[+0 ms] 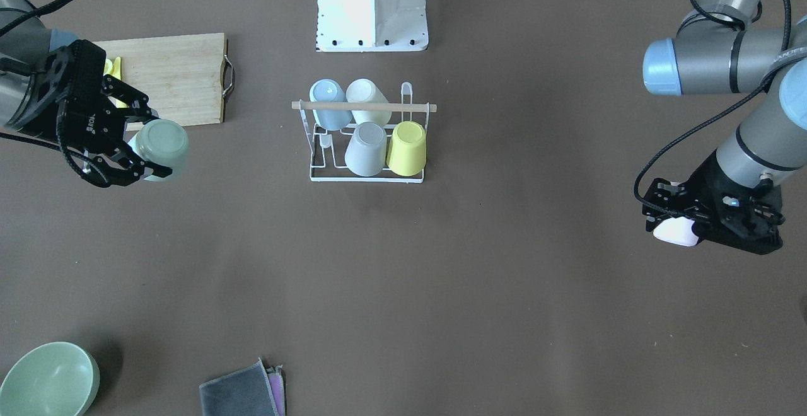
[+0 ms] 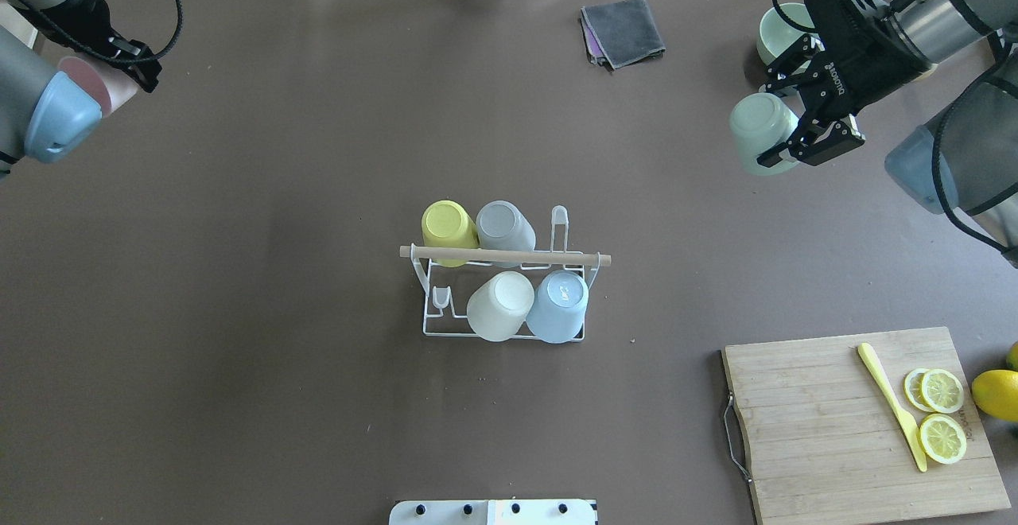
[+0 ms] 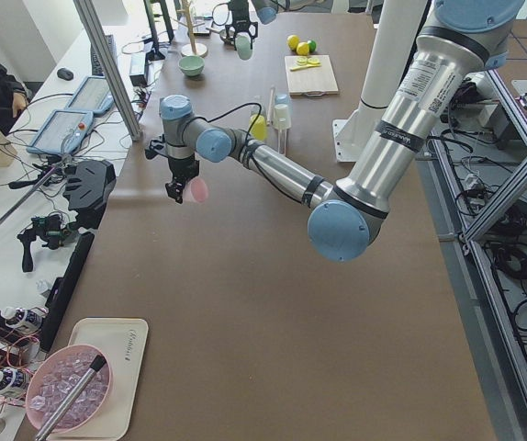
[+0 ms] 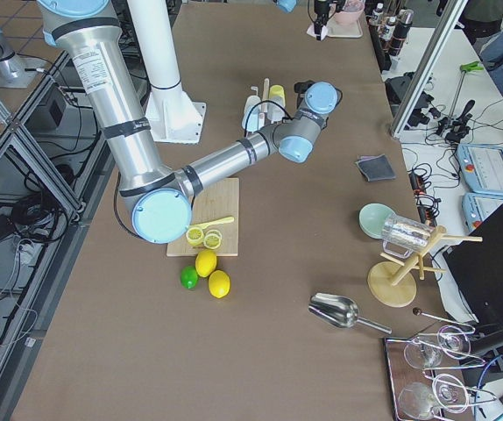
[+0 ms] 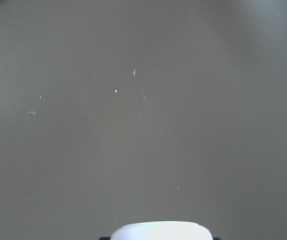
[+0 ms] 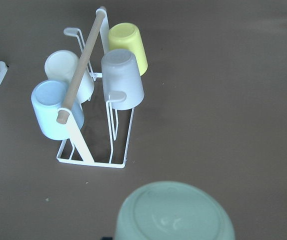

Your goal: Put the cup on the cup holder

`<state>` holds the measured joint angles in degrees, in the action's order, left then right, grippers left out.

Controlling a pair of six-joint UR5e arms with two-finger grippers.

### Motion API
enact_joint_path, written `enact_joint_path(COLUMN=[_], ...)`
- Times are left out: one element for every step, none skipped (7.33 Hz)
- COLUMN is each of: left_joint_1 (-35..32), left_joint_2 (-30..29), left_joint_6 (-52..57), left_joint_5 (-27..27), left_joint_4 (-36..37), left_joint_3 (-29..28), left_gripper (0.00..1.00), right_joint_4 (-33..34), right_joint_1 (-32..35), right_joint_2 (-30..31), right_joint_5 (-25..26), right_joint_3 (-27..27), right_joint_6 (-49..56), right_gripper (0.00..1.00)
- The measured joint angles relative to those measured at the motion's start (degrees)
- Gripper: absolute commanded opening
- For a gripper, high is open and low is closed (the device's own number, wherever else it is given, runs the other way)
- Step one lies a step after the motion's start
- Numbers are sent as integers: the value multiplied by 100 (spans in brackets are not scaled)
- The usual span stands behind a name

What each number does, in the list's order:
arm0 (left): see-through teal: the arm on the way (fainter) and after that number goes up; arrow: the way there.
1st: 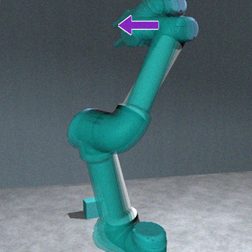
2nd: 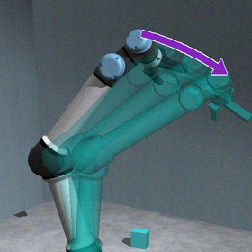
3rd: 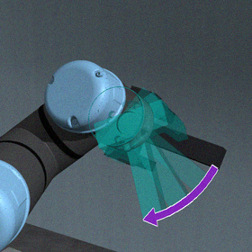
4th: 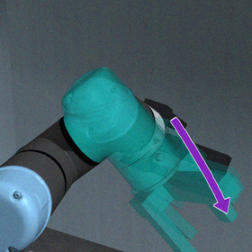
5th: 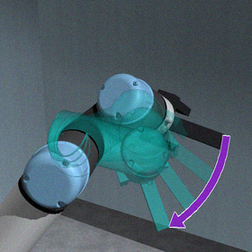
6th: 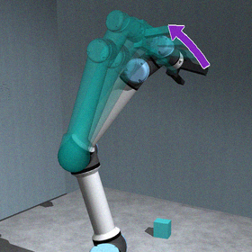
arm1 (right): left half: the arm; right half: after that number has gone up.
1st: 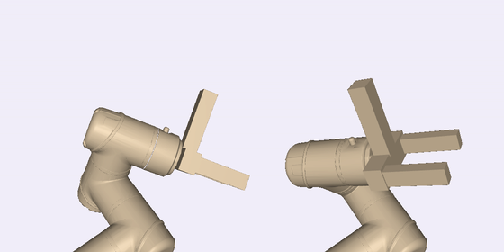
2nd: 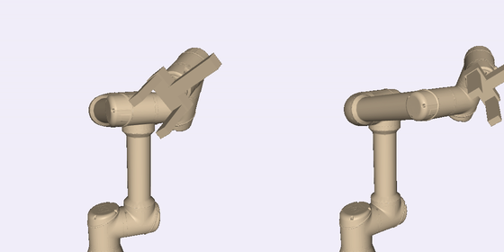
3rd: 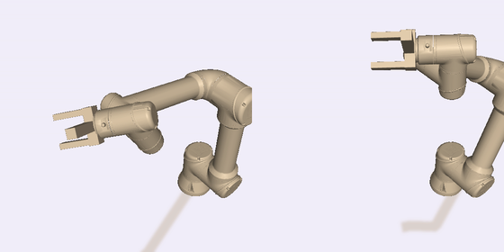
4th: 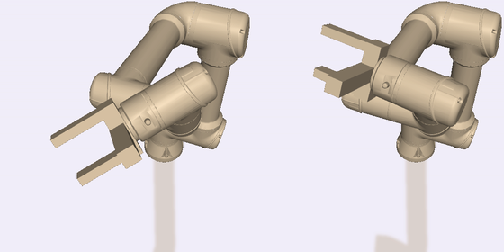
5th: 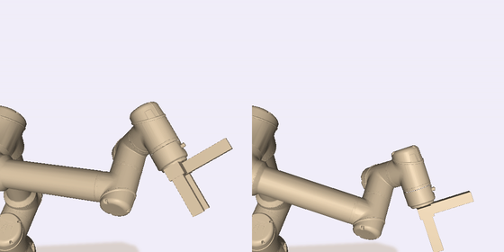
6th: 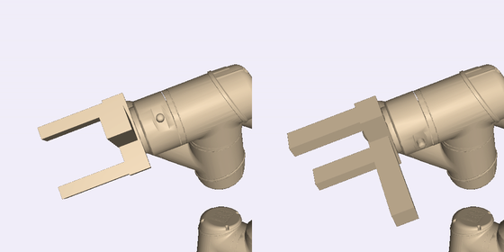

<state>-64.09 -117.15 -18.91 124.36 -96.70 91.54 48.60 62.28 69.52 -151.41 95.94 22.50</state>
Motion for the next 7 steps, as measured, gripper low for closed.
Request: enact_joint_path(left_joint_1=[59, 144, 308, 526, 678, 750, 786], left_joint_2=[9, 16, 20, 22, 27, 60, 151], left_joint_6=[-405, -912, -1404, -1843, -2147, -2325, -2428], left_joint_5=[83, 118, 117, 101, 93, 90, 89], left_joint_4=[-538, -1161, -1804, -2475, -3059, -3610, -4206], left_joint_3=[111, 170, 179, 164, 168, 186, 175], left_gripper=[0, 0, 0, 0, 0, 0, 0], right_joint_4=[-836, -1769, -2593, -3091, -3289, -3368, -3404], right_joint_1=[-130, -456, -898, -1305, -1623, -1907, -2160], right_joint_2=[-52, -83, -99, -178, -381, -566, -648], right_joint_5=[438, 1095, 1778, 2338, 2711, 2994, 3210], right_joint_3=[1, 9, 16, 18, 5, -6, -23], right_joint_6=[-714, -1574, -2376, -2900, -3112, -3137, -3012], right_gripper=[0, 0, 0, 0, 0, 0, 0])
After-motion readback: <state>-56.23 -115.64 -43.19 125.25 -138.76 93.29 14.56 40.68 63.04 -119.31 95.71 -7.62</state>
